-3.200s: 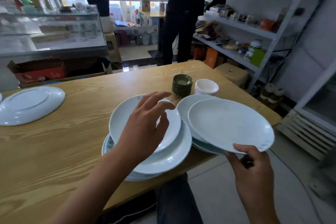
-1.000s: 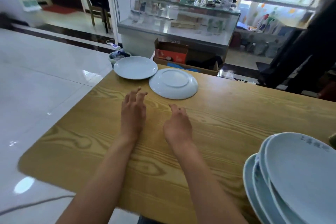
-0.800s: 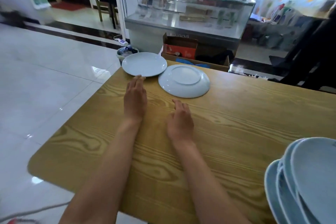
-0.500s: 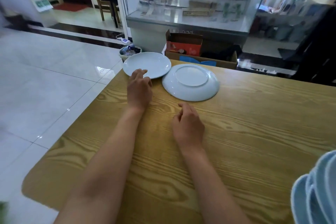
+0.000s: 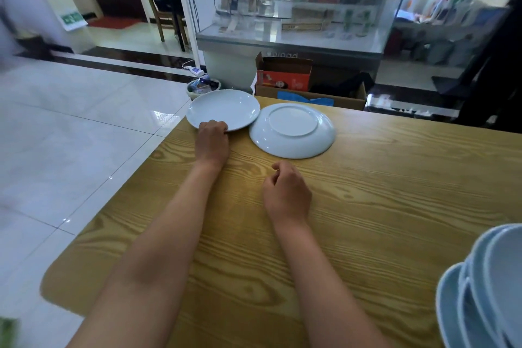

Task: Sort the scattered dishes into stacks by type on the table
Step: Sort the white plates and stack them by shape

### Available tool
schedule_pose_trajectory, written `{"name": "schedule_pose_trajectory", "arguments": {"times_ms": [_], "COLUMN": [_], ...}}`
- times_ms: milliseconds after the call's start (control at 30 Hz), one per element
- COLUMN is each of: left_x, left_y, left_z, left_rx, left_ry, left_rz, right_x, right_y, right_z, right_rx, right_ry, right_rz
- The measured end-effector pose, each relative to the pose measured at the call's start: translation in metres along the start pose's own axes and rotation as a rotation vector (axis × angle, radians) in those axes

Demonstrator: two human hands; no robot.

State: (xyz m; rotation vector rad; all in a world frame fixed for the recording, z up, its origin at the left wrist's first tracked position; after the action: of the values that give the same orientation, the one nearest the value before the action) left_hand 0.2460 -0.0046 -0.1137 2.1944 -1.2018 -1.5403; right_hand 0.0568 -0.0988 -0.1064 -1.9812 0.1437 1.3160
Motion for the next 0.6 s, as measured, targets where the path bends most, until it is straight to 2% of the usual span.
{"name": "schedule_pose_trajectory", "arguments": {"times_ms": [200,367,467,600], "left_x": [-0.033,-0.075,-0.099,-0.122], "left_y": [0.006,0.019,0.036,0.081], "left_z": [0.052,0.106,0.128,0.147], "left_rx": [0.048,0.118,0.174,0.282], "left_ry": [0.009,0.165,0.204,0.231], "left_rz": [0.082,0.142,0.147,0.223], "right_x": [-0.001,-0.014,-0.032,-0.074], "right_y": [0.007,0.008,0.003,-0.009], "right_z": [0.0,0.011,0.03,0.062], "right_rx": [0.086,0.115,0.01,-0.207], "right_ry": [-0.025,-0.13,-0.14,-0.007], "right_rz": [-0.138,-0.313,-0.362,-0.304]}}
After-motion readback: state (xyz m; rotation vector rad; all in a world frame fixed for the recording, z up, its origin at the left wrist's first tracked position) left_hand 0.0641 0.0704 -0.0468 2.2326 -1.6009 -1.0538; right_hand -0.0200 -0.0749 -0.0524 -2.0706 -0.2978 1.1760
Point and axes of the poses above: each hand's wrist, its own z-axis away from the middle knuckle, its own x-axis out of the palm, y = z × x, the point moved 1 cm from there along -z, towards the middle knuckle, and after that the axes turned 13 degrees about z, right-handed, at the moved point
